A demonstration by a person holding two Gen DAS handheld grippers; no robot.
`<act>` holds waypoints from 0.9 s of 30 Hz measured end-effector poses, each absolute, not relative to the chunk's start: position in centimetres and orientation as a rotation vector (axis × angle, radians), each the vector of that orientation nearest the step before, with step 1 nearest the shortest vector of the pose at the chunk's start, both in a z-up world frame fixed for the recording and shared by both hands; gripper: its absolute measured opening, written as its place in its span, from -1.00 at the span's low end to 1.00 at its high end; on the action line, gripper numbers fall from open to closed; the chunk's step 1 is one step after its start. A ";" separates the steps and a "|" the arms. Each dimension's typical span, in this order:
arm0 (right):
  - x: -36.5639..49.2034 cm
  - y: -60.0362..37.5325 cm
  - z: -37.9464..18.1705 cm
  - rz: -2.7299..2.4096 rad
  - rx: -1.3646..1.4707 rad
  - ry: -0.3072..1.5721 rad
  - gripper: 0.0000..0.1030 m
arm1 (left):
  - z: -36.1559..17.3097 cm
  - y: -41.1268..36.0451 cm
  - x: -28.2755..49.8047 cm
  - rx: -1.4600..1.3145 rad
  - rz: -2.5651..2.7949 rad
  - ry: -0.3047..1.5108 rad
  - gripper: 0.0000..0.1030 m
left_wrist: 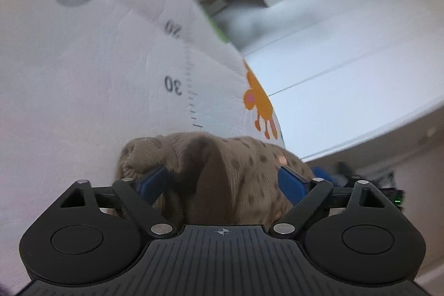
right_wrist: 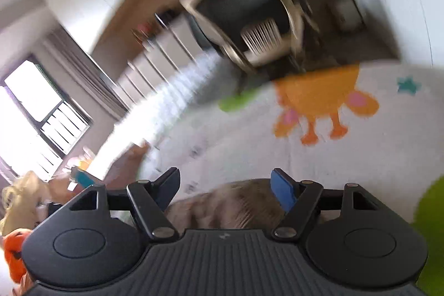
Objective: Fold clothes
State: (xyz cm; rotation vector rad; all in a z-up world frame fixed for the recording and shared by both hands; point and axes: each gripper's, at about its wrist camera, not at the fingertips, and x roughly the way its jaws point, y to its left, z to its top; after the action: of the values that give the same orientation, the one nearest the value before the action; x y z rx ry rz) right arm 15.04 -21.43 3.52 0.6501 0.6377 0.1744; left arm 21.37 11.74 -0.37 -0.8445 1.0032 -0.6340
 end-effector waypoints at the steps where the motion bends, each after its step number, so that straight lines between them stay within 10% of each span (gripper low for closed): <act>1: 17.0 -21.4 2.3 0.171 0.663 0.701 0.41 | -0.9 11.4 22.0 -0.870 -0.637 1.012 0.82; 4: 19.5 -20.2 -0.7 0.225 0.654 0.792 0.42 | -1.5 10.7 23.6 -0.879 -0.643 1.012 0.80; 9: 22.1 -18.6 -0.9 0.231 0.582 0.758 -0.14 | 1.9 8.6 27.2 -0.685 -0.626 0.923 -0.38; 11: 22.8 -19.2 0.3 0.223 0.604 0.705 -0.26 | 3.6 8.9 27.9 -0.712 -0.668 0.846 -0.54; 22: 15.9 -17.7 -2.4 0.193 0.454 0.861 -0.26 | 0.7 11.1 20.8 -0.349 -0.654 1.013 -0.22; 27: 13.2 -18.5 -1.7 0.162 0.423 0.824 -0.11 | 2.0 13.3 18.6 -0.470 -0.713 0.943 0.37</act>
State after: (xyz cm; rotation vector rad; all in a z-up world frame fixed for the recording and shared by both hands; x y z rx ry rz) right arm 13.16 -18.49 -1.74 0.4228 0.8245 0.1624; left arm 18.56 13.33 2.03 -0.4704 0.9434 -0.7131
